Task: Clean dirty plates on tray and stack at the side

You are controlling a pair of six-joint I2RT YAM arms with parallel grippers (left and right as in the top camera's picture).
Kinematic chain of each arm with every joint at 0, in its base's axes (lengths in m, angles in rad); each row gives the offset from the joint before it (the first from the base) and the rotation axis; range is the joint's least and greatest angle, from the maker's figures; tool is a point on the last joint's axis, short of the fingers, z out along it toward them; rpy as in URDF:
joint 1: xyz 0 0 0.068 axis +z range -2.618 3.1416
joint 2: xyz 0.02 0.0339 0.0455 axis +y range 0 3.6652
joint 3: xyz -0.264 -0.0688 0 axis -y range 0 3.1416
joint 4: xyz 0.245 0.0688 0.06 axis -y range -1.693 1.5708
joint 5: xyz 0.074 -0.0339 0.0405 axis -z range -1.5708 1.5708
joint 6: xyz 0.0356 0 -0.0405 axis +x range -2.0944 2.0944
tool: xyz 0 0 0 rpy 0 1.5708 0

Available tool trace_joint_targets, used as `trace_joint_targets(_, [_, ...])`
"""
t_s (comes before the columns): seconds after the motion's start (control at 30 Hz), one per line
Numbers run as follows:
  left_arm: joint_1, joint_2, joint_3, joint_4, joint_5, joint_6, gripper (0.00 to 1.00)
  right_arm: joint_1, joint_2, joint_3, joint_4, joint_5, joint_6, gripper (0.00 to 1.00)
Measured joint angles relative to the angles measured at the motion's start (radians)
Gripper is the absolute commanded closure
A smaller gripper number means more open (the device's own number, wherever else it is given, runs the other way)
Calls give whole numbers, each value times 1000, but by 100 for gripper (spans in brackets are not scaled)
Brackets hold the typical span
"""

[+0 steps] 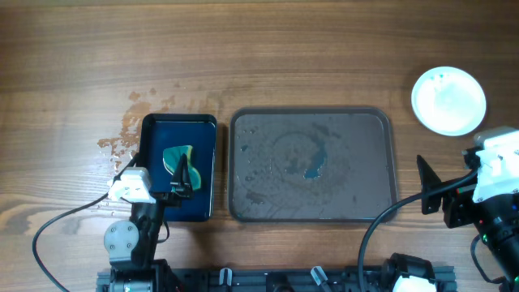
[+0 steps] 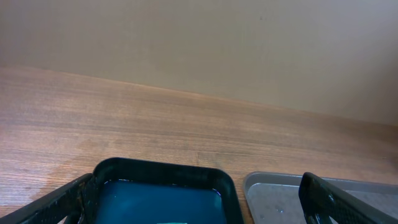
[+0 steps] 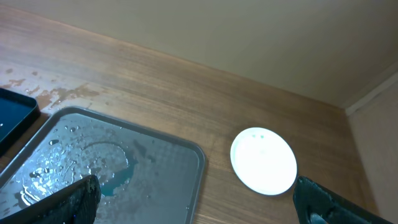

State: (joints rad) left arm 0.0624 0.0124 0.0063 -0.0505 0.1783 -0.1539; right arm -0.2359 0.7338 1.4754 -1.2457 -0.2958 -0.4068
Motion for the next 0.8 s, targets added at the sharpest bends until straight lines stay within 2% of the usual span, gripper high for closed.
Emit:
trace_joint_targets(0.57, [0, 0, 0, 0, 0, 0, 0, 5, 0, 0, 0, 1, 0, 0])
trace_joint_targets(0.73, [0, 0, 0, 0, 0, 0, 0, 148, 0, 0, 8, 9, -31, 0])
trace_joint_targets(0.8, [0, 0, 0, 0, 0, 0, 0, 237, -5, -21, 108, 8, -53, 0])
